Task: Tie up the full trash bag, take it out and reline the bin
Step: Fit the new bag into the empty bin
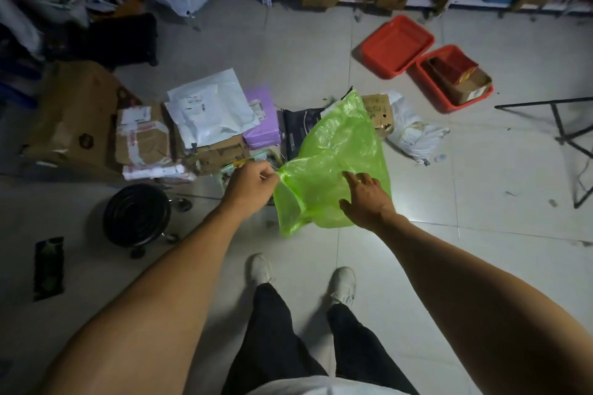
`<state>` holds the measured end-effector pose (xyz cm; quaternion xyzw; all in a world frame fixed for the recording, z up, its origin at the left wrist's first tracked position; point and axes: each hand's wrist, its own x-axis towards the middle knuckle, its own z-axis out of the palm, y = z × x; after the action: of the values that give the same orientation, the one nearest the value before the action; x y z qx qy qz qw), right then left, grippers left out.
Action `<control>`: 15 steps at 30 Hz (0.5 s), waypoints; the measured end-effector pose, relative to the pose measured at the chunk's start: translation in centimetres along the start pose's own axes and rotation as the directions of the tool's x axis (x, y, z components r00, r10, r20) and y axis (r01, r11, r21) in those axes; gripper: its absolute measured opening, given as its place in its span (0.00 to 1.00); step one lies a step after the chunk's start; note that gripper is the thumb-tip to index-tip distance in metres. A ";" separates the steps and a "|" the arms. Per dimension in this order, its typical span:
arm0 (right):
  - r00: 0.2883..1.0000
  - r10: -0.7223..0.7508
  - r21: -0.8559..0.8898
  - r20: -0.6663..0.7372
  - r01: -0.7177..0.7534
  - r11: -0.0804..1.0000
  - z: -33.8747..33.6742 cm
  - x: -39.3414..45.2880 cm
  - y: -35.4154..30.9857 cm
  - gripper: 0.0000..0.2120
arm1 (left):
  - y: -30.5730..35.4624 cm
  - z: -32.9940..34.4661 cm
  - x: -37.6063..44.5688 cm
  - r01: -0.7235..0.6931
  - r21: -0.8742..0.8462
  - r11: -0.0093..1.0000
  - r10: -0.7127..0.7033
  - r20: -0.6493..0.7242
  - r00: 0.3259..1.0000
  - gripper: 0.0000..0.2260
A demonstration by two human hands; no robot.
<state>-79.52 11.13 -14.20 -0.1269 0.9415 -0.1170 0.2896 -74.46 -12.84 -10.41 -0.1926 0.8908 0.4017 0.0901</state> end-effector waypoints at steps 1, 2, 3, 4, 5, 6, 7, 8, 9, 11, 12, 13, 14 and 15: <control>1.000 0.000 0.013 -0.014 0.000 1.000 -0.1 0.4 -0.3 0.35 | 0.1 -0.2 0.4 -0.006 -0.029 1.000 0.007 0.010 1.000 0.09; 1.000 0.000 0.026 -0.026 0.000 1.000 -0.3 0.8 -0.6 0.36 | 0.2 -0.4 0.9 -0.011 -0.055 0.998 0.012 0.018 1.000 0.09; 0.999 -0.002 0.038 -0.036 0.003 0.999 -0.4 1.2 -0.9 0.38 | 0.2 -0.6 1.3 -0.019 -0.087 0.996 0.021 0.023 1.000 0.10; 0.999 -0.008 0.051 -0.044 0.010 0.999 -0.6 1.6 -1.2 0.39 | 0.3 -0.7 1.9 -0.026 -0.120 0.992 0.029 0.024 0.999 0.10; 0.998 -0.016 0.069 -0.053 0.020 0.997 -0.6 2.0 -1.5 0.41 | 0.4 -0.9 2.4 -0.034 -0.149 0.988 0.038 0.024 0.999 0.10; 0.998 -0.023 0.092 -0.064 0.029 0.995 -0.6 2.4 -1.8 0.43 | 0.5 -0.9 2.9 -0.039 -0.169 0.985 0.044 0.026 0.999 0.10; 0.997 -0.025 0.118 -0.076 0.034 0.992 -0.5 2.9 -2.2 0.45 | 0.5 -0.8 3.4 -0.044 -0.185 0.982 0.051 0.032 0.998 0.11; 0.996 -0.021 0.145 -0.090 0.034 0.989 -0.3 3.4 -2.5 0.48 | 0.5 -0.7 3.9 -0.038 -0.197 0.980 0.047 0.043 0.998 0.11; 0.995 -0.011 0.172 -0.103 0.029 0.985 0.0 3.9 -2.7 0.49 | 0.4 -0.5 4.5 -0.028 -0.208 0.978 0.040 0.057 0.998 0.10; 0.993 0.001 0.218 -0.115 0.025 0.976 0.8 4.9 -3.0 0.51 | 0.0 0.3 5.6 0.014 -0.241 0.970 0.006 0.082 0.997 0.08; 0.993 -0.008 0.228 -0.116 0.035 0.973 1.2 5.5 -3.0 0.50 | -0.2 0.7 6.1 0.042 -0.271 0.962 -0.018 0.092 0.996 0.08; 0.993 -0.019 0.231 -0.113 0.045 0.972 1.8 6.1 -2.9 0.49 | -0.4 1.2 6.6 0.069 -0.306 0.949 -0.039 0.103 0.994 0.07; 0.994 -0.027 0.229 -0.109 0.052 0.972 2.3 6.7 -2.7 0.47 | -0.4 1.6 7.0 0.091 -0.340 0.936 -0.055 0.115 0.992 0.07; 0.994 -0.029 0.225 -0.103 0.052 0.973 2.8 7.4 -2.6 0.44 | -0.4 2.1 7.4 0.106 -0.373 0.922 -0.062 0.127 0.990 0.07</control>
<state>-83.35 6.03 -19.52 -0.1061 0.9323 -0.2360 0.2526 -80.99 -13.55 -14.40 -0.2215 0.7807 0.5721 0.1185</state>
